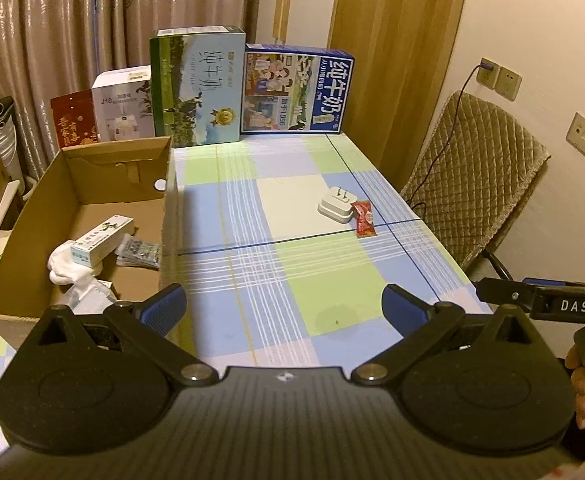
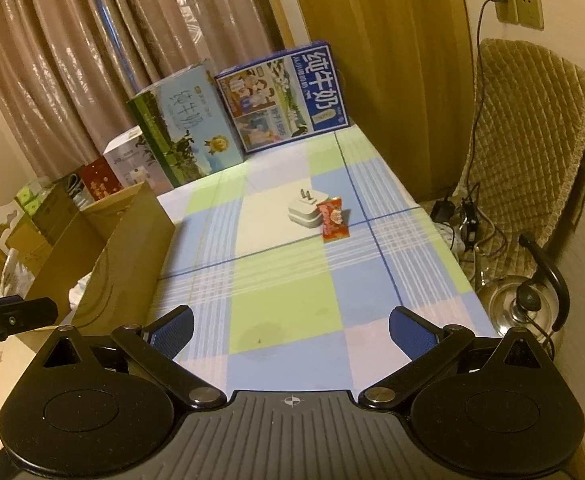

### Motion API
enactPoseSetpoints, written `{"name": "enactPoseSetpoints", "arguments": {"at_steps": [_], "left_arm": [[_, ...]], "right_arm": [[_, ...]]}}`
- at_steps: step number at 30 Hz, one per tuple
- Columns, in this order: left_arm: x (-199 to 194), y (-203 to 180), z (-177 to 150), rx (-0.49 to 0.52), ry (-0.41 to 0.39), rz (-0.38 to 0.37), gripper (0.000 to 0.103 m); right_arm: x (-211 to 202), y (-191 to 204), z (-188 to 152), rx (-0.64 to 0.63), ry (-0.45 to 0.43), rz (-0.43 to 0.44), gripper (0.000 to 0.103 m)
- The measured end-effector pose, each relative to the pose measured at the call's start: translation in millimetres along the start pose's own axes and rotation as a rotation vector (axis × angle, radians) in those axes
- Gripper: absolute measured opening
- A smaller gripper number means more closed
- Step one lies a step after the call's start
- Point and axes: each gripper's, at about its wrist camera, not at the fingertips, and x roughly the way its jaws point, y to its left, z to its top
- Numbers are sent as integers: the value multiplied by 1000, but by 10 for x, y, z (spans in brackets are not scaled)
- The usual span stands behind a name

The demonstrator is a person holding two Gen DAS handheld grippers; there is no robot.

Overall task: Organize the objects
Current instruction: 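Move both open grippers away from the box toward the white plug adapter and red candy packet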

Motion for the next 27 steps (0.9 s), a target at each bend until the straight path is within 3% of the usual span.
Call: {"name": "enactPoseSetpoints", "arguments": {"at_steps": [13,27], "left_arm": [[192,-148,32,37,-30,4,102],[866,-342,445,74,-20,21,102]], "right_arm": [[97,-81,95,-21,-21,-32,101],[583,-274,651,-142,-52,-57,101]]}}
